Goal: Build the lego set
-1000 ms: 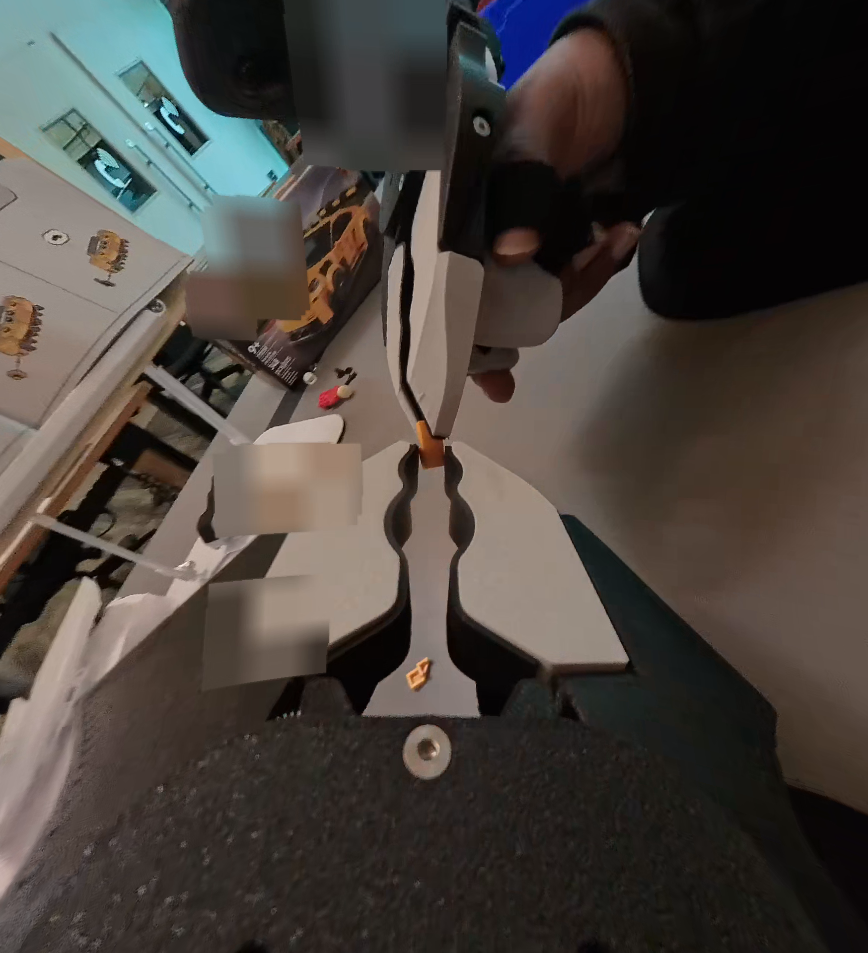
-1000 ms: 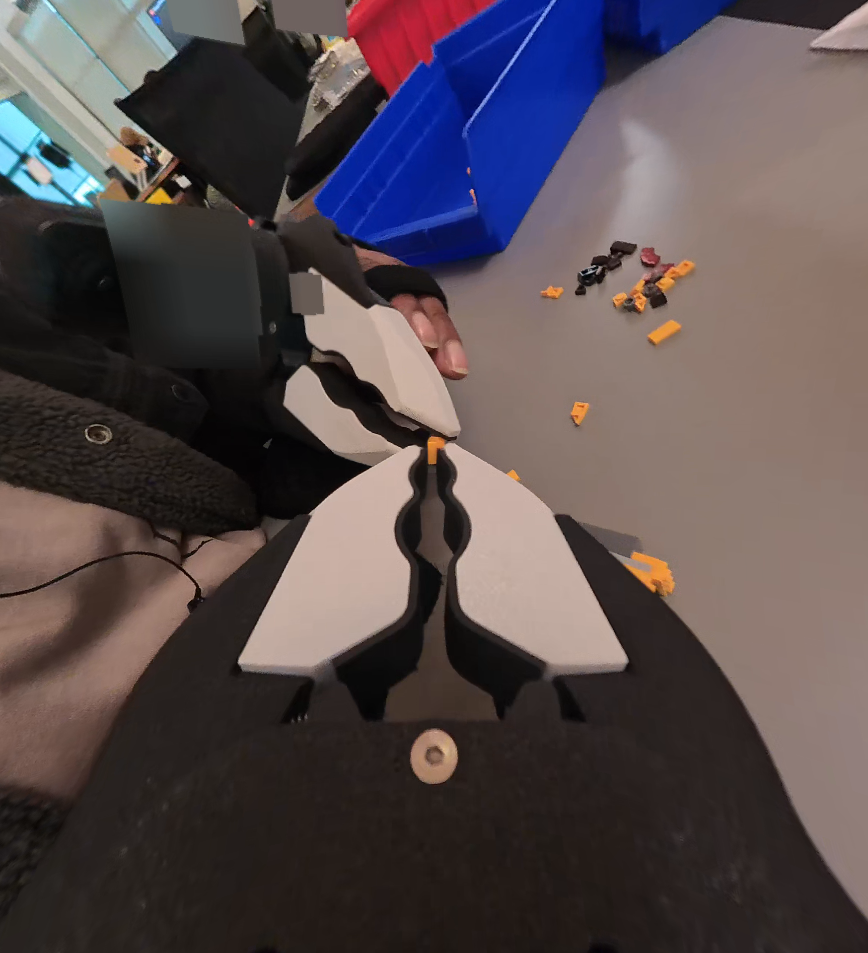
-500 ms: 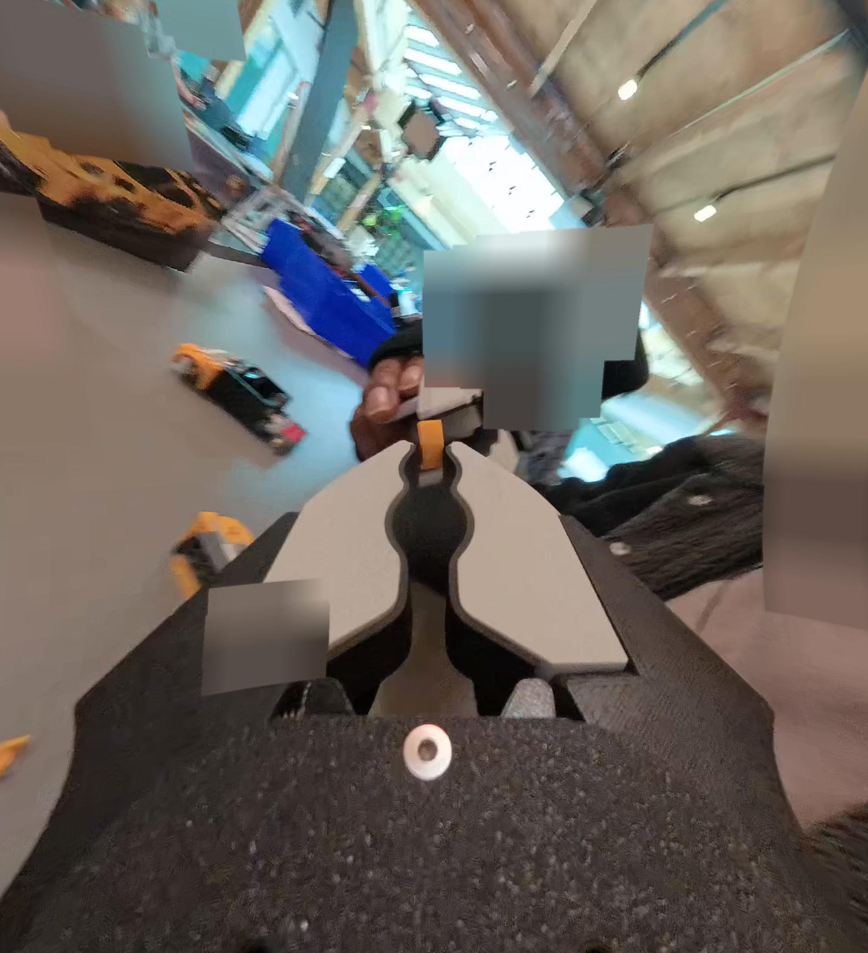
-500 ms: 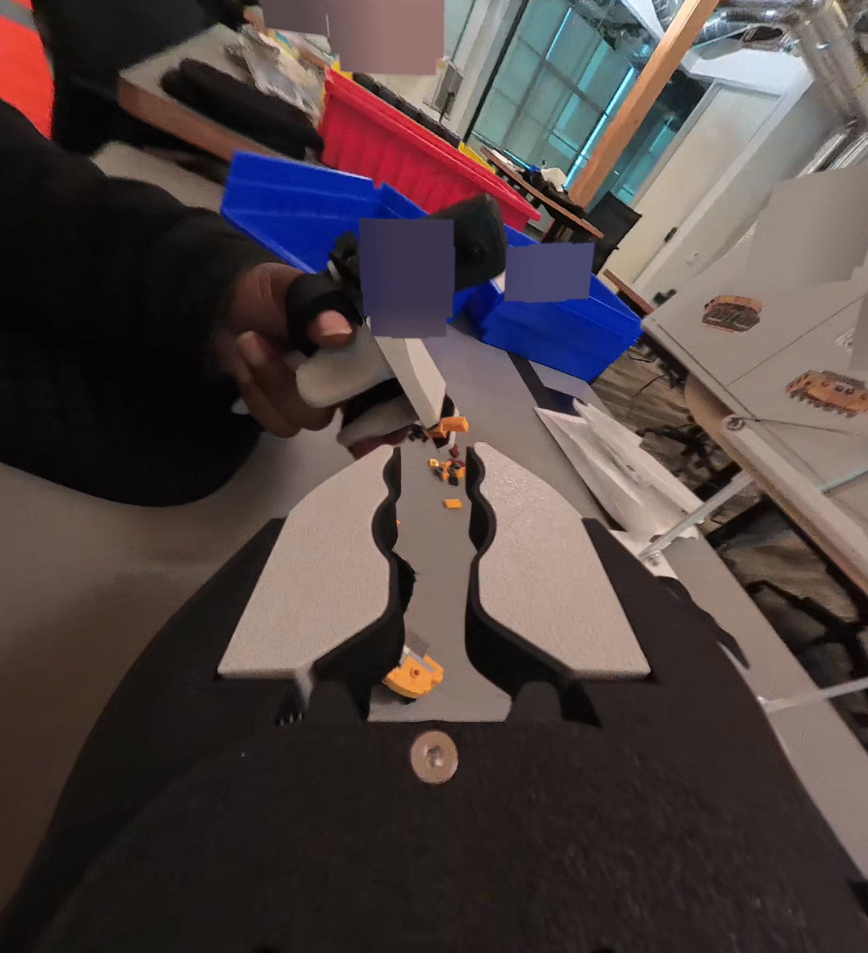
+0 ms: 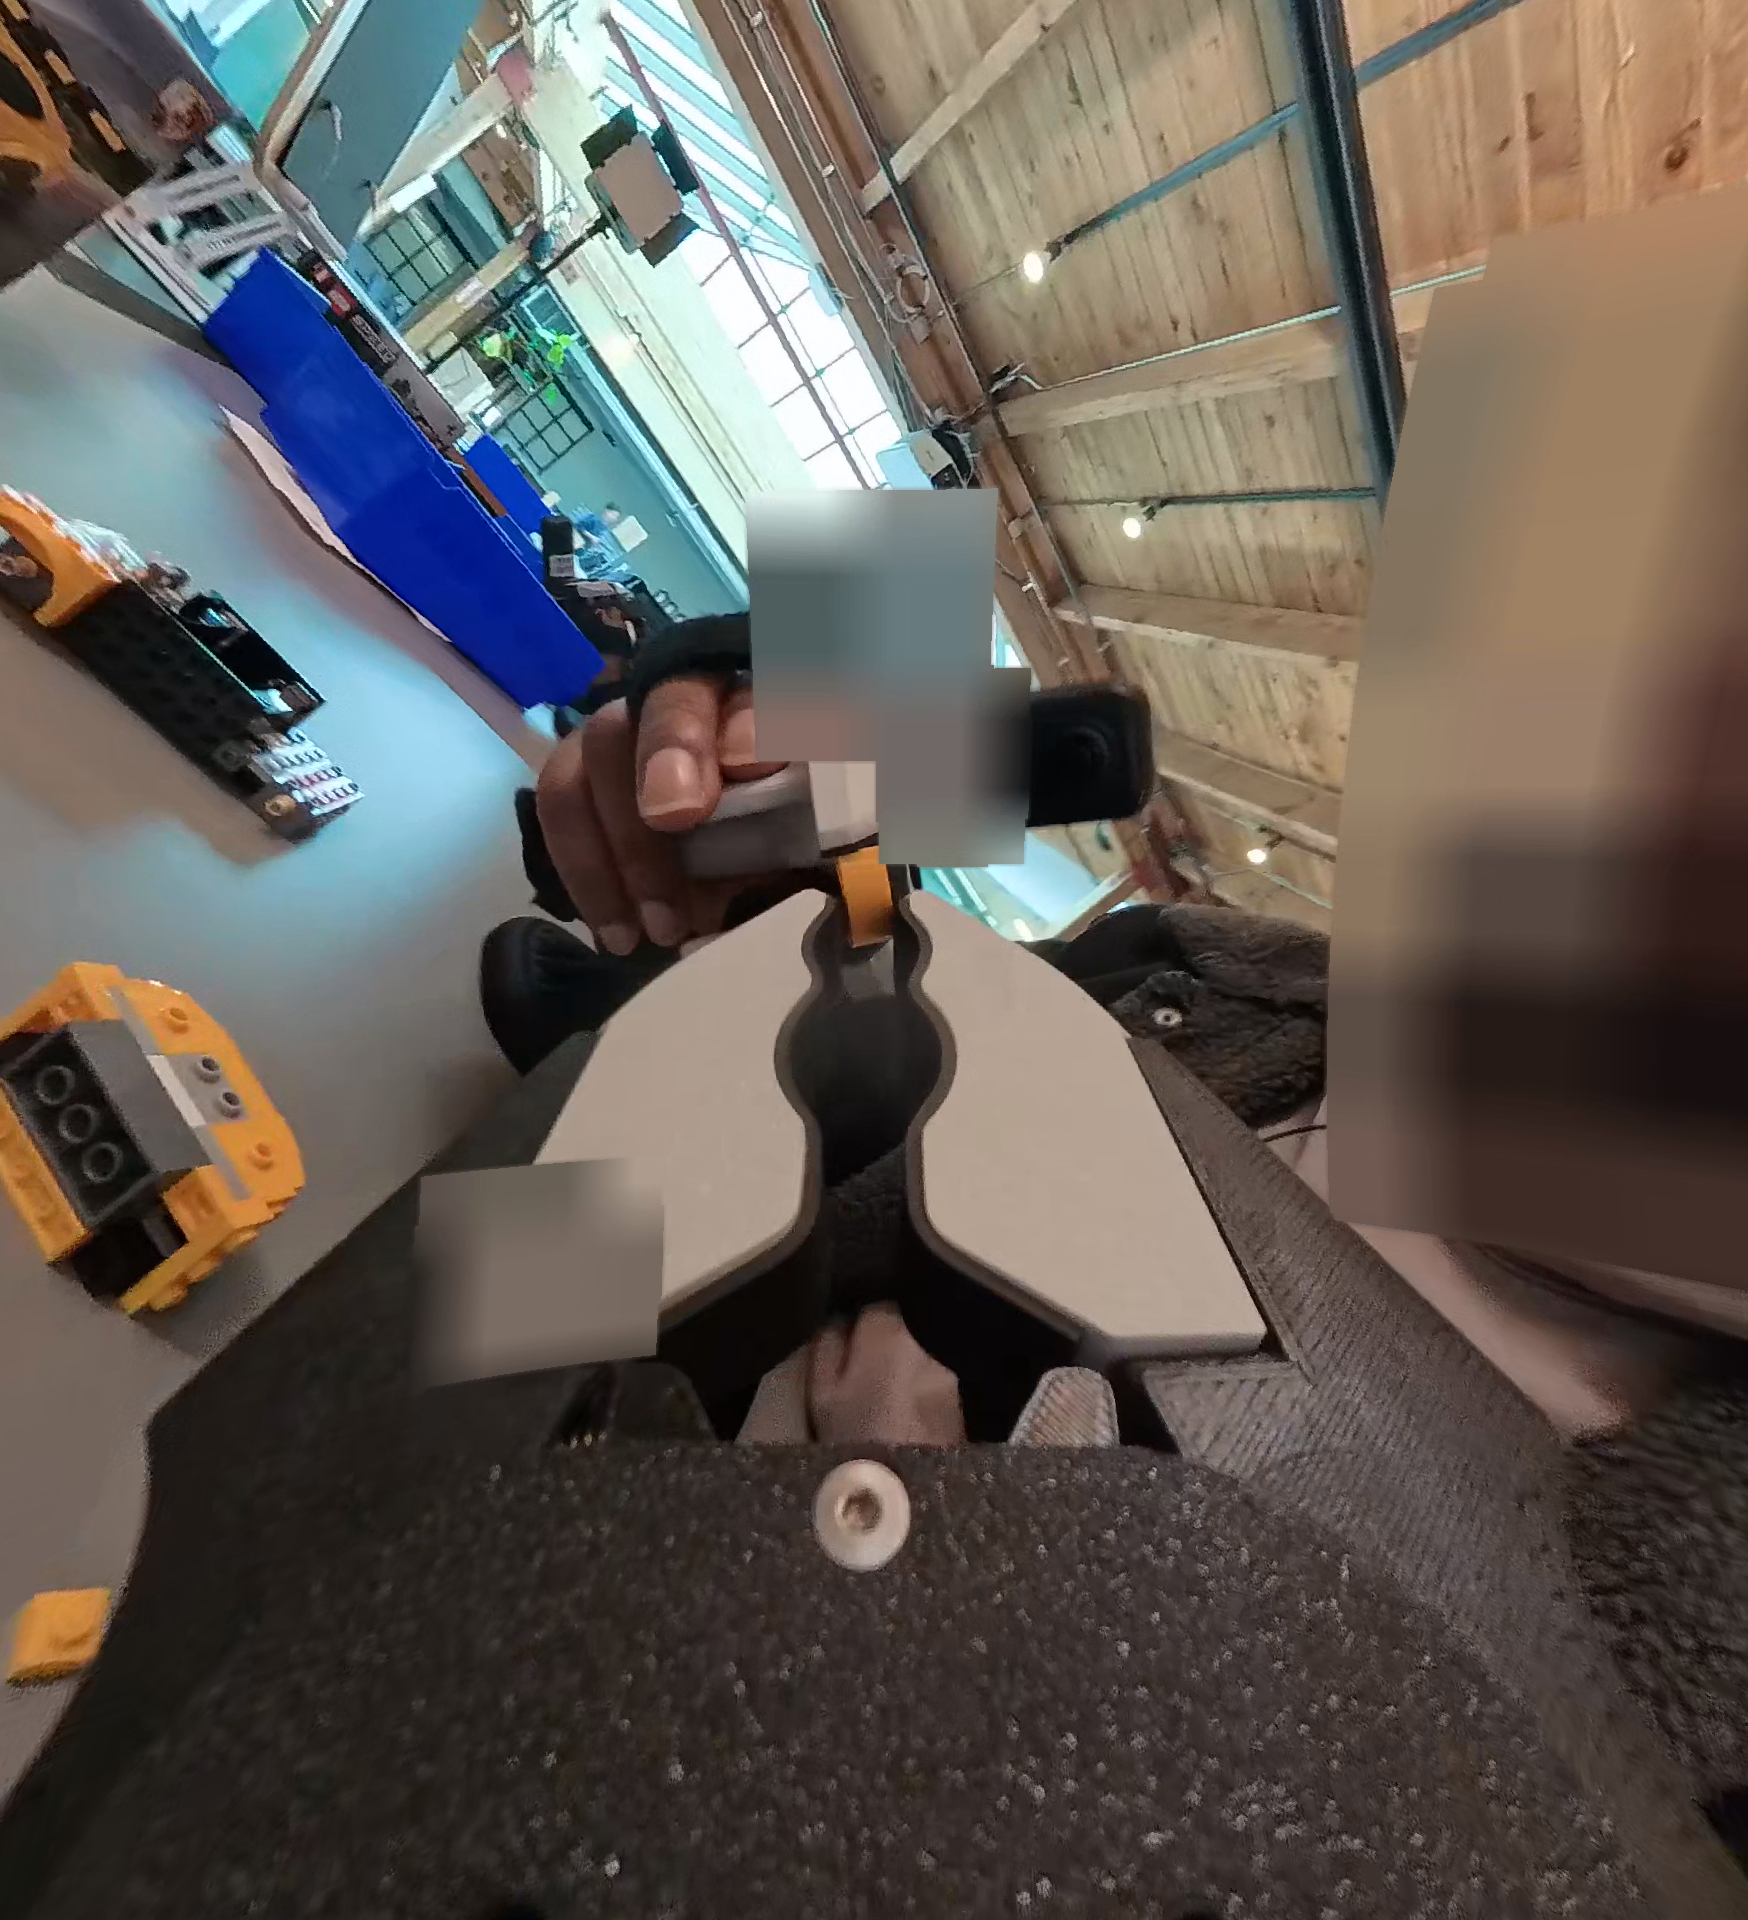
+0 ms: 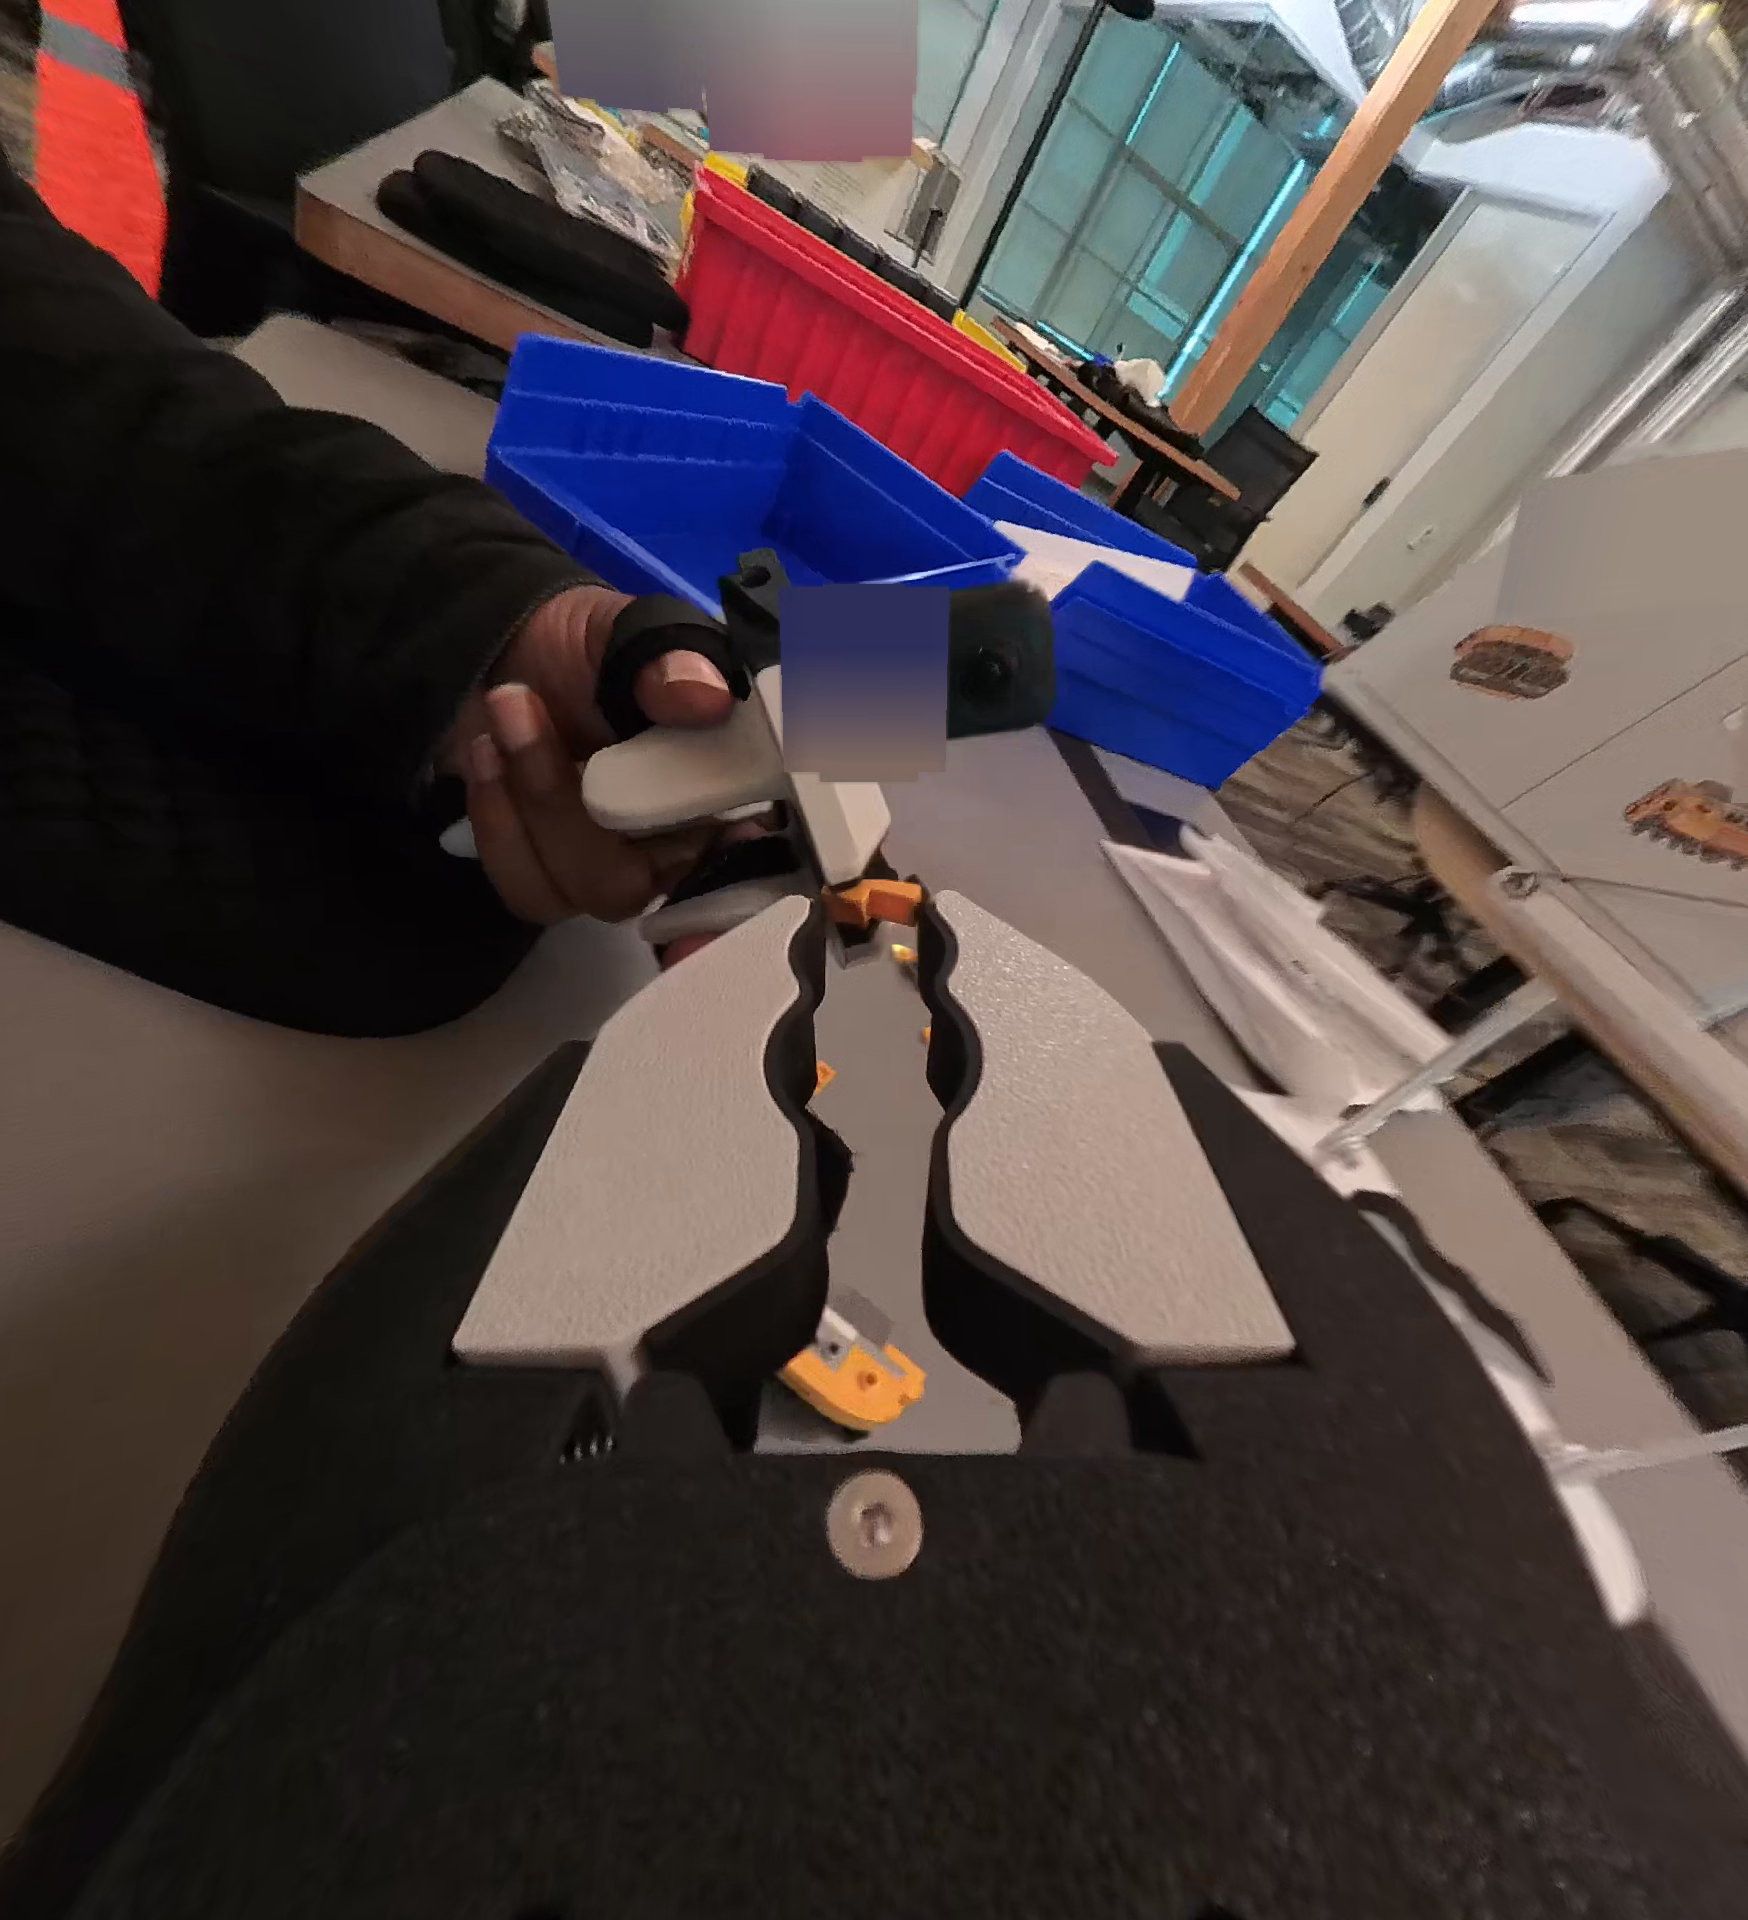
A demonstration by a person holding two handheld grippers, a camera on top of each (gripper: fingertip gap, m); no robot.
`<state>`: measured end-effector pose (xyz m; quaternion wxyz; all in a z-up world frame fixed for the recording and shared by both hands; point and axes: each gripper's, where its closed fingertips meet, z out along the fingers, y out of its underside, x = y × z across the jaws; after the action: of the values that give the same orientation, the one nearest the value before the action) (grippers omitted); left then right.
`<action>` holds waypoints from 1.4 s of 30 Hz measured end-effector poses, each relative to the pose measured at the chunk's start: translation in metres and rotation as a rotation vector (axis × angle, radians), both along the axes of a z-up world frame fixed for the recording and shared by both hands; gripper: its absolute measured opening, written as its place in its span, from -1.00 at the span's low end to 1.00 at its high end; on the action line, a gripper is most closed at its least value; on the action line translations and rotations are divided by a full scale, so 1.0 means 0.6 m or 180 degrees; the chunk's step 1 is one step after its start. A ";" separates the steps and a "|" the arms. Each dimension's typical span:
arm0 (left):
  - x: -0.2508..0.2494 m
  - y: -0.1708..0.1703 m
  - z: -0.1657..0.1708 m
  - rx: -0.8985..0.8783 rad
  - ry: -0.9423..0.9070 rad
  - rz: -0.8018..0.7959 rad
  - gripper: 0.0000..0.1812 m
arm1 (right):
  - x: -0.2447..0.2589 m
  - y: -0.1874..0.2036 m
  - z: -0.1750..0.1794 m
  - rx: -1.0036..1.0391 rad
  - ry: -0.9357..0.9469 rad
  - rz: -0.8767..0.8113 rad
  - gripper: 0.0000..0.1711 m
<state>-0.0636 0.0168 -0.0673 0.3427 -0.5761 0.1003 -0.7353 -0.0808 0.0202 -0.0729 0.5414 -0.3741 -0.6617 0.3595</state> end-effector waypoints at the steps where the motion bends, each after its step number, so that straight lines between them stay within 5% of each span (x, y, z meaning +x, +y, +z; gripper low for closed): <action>1: 0.000 -0.001 0.001 0.0106 0.0065 0.0044 -0.89 | 0.001 0.000 0.000 -0.0191 -0.0026 0.0041 -0.81; 8: -0.013 0.009 -0.013 0.1849 0.1712 0.1024 -0.79 | 0.023 -0.008 -0.010 -0.2362 -0.0635 0.0843 -0.81; 13: 0.011 -0.005 -0.034 0.3154 0.2809 0.1325 -0.82 | 0.028 -0.028 -0.013 -0.2993 -0.0876 0.1211 -0.81; 21: 0.019 -0.011 -0.039 0.4167 0.3581 0.1602 -0.88 | 0.036 -0.037 -0.028 -0.3575 -0.1230 0.1459 -0.81; 35: 0.024 -0.013 -0.054 0.4585 0.3978 0.1592 -0.92 | 0.038 -0.035 -0.045 -0.3553 -0.1318 0.1492 -0.81; 39: -0.004 0.007 -0.059 0.4469 0.4167 0.1705 -0.92 | 0.037 0.019 -0.062 -0.2848 -0.1113 0.0875 -0.68; 42: -0.028 0.022 -0.078 0.4417 0.4443 0.1659 -0.91 | 0.045 0.075 -0.109 -0.1715 -0.1276 0.0189 -0.57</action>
<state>-0.0801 0.0300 -0.1139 0.6157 -0.5545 0.5536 0.0829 -0.0539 0.0650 -0.1382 0.2715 -0.5475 -0.6467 0.4563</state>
